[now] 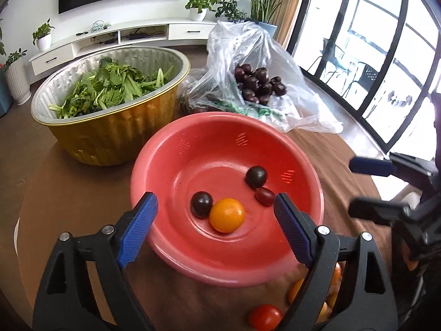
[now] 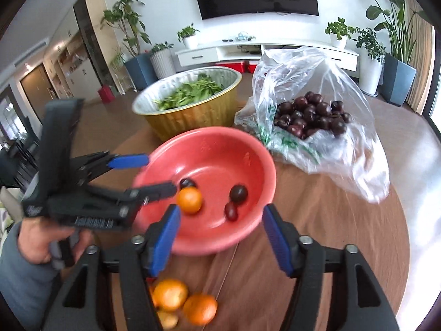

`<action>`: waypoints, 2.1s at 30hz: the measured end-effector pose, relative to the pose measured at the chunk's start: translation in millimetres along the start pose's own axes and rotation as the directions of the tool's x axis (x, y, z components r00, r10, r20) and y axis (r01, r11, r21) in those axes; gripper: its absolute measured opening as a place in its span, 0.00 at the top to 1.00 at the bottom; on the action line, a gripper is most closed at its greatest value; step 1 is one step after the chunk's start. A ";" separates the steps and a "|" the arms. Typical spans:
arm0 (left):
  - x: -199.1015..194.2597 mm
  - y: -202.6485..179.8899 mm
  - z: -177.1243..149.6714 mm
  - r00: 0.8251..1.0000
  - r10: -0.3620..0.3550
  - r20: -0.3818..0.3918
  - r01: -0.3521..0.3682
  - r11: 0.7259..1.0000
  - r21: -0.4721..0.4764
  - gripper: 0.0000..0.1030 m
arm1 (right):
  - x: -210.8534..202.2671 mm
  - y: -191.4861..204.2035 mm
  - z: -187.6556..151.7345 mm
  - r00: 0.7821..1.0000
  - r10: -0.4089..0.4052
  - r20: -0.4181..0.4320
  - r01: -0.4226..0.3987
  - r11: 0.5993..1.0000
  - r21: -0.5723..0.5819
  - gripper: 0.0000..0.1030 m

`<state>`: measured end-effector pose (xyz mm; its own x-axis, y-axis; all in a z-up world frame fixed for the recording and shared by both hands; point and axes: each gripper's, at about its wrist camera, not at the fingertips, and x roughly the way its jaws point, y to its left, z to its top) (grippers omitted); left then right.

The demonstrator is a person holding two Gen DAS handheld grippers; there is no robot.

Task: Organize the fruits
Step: 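Move both open tools back to the fruit pile, then grasp an orange with the right tool while the left tool grasps a red tomato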

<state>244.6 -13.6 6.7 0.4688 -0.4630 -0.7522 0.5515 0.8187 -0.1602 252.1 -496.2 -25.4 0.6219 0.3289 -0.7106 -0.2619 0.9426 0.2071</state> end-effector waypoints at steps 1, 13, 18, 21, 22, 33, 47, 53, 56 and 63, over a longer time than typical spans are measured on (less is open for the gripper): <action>-4.9 -3.1 -1.9 1.000 -0.003 0.011 0.003 1.000 0.002 0.13 | -6.2 0.9 -7.1 1.000 -0.001 0.005 0.001 1.000 0.002 0.30; -58.3 -42.9 -88.6 0.997 -0.044 0.058 0.048 0.996 -0.070 0.00 | -50.7 -9.1 -100.1 0.999 0.040 -0.010 -0.038 0.989 0.144 0.28; -71.3 -61.4 -138.1 0.999 0.006 0.035 -0.003 0.997 -0.081 0.00 | -52.6 7.8 -131.9 0.992 0.115 -0.044 -0.105 0.978 0.183 0.28; -84.6 -79.9 -157.5 0.997 0.020 0.080 -0.016 0.999 -0.047 0.00 | -46.6 20.5 -141.5 0.986 0.152 -0.068 -0.138 0.975 0.172 0.28; -85.9 -85.5 -161.9 0.997 0.022 0.078 -0.019 0.999 -0.039 0.00 | -45.6 24.1 -143.4 0.986 0.152 -0.072 -0.139 0.977 0.165 0.28; -82.0 -109.0 -198.1 0.999 0.016 -0.036 -0.017 0.999 -0.028 0.00 | -26.7 23.7 -150.0 0.977 0.170 -0.129 -0.141 0.967 0.211 0.41; -74.3 -113.8 -202.3 0.996 -0.001 -0.086 0.000 1.000 -0.011 0.00 | -14.7 24.4 -153.7 0.964 0.214 -0.160 -0.176 0.959 0.222 0.60; -69.3 -122.5 -200.7 0.994 -0.035 -0.100 0.035 0.999 -0.004 0.01 | -21.4 16.8 -150.3 0.965 0.228 -0.131 -0.191 0.950 0.249 0.61; -67.1 -129.3 -200.3 0.993 -0.060 -0.105 0.061 0.998 0.006 0.05 | -29.0 11.3 -148.9 0.968 0.229 -0.102 -0.196 0.945 0.261 0.61; -61.5 -137.4 -202.1 0.986 -0.104 -0.131 0.107 0.994 0.023 0.44 | -34.6 -0.3 -151.5 0.970 0.230 -0.074 -0.200 0.937 0.287 0.61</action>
<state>0.6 -29.0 -54.2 0.3145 -0.4966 -0.8090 0.6142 0.7563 -0.2255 118.8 -516.5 -102.8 0.4885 0.5319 -0.6917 -0.1580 0.8335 0.5294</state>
